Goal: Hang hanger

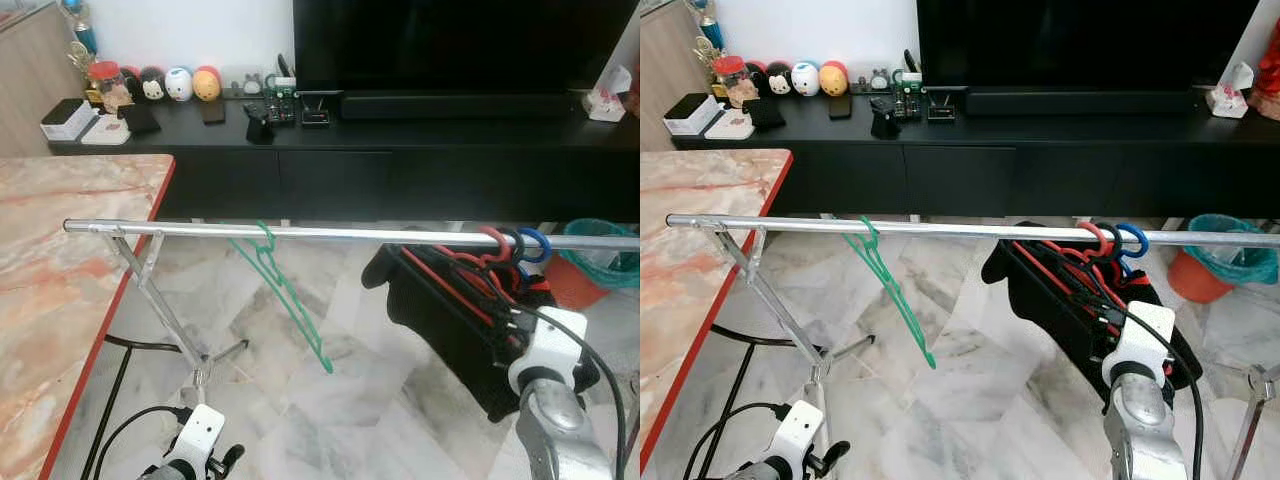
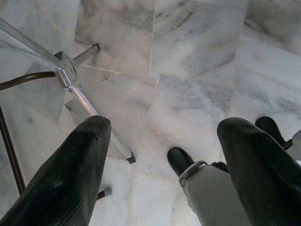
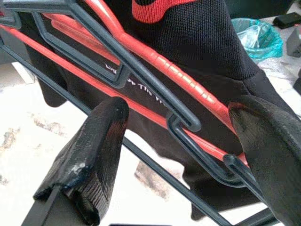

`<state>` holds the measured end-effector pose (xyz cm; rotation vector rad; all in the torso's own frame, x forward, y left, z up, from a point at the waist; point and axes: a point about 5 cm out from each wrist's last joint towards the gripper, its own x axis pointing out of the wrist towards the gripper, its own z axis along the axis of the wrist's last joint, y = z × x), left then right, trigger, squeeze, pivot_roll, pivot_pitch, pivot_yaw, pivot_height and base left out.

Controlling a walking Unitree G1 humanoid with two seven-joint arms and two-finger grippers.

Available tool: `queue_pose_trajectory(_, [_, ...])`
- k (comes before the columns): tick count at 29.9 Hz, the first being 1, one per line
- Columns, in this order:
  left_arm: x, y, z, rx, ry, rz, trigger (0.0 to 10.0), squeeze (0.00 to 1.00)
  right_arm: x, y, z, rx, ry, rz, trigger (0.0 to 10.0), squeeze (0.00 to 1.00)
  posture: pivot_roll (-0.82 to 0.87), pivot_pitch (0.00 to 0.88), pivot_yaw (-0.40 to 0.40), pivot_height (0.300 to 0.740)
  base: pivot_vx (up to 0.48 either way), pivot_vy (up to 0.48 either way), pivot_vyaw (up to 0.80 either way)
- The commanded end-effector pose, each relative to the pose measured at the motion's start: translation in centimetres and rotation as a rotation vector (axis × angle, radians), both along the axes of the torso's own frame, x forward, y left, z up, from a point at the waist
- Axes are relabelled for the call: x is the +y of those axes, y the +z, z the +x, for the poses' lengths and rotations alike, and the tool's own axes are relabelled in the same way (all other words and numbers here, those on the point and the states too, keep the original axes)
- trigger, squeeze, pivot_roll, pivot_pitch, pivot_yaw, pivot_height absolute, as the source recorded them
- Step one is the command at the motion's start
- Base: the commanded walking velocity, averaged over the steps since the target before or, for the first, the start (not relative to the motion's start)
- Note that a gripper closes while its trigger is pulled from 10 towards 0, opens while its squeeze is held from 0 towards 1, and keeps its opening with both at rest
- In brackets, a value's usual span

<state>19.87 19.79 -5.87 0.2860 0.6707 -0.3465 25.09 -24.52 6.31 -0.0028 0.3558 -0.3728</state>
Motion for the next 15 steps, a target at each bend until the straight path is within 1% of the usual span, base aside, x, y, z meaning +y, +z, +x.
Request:
queue_pose_trajectory(1, [0.2, -0.1, -0.2, 0.013, 0.000, 0.008, 10.0, 0.00, 0.3, -0.3, -0.1, 0.014, 0.008, 0.021, 10.0, 0.00, -0.02, 0.059, 0.015, 0.740, 0.000, 0.000, 0.00])
queue_pose_trajectory(6, [0.2, -0.1, -0.3, 0.014, -0.001, 0.009, 10.0, 0.00, 0.8, -0.1, 0.1, 0.010, 0.032, 0.046, 10.0, 0.00, -0.02, 0.061, 0.017, 0.740, 0.000, 0.000, 0.00])
queue_pose_trajectory(11, [0.2, -0.1, -0.3, 0.017, -0.001, 0.009, 10.0, 0.00, 1.8, 0.1, 0.1, 0.002, 0.090, 0.081, 10.0, 0.00, -0.02, 0.062, 0.017, 0.740, 0.000, 0.000, 0.00])
queue_pose_trajectory(13, [0.2, -0.1, -0.3, 0.017, -0.001, 0.009, 10.0, 0.00, 1.9, 0.1, 0.1, 0.004, 0.093, 0.084, 10.0, 0.00, -0.02, 0.062, 0.017, 0.740, 0.000, 0.000, 0.00])
queue_pose_trajectory(15, [0.3, -0.2, -0.3, 0.018, -0.001, 0.010, 10.0, 0.00, 2.1, 0.2, 0.2, -0.006, 0.105, 0.109, 10.0, 0.00, -0.02, 0.062, 0.017, 0.740, 0.000, 0.000, 0.00])
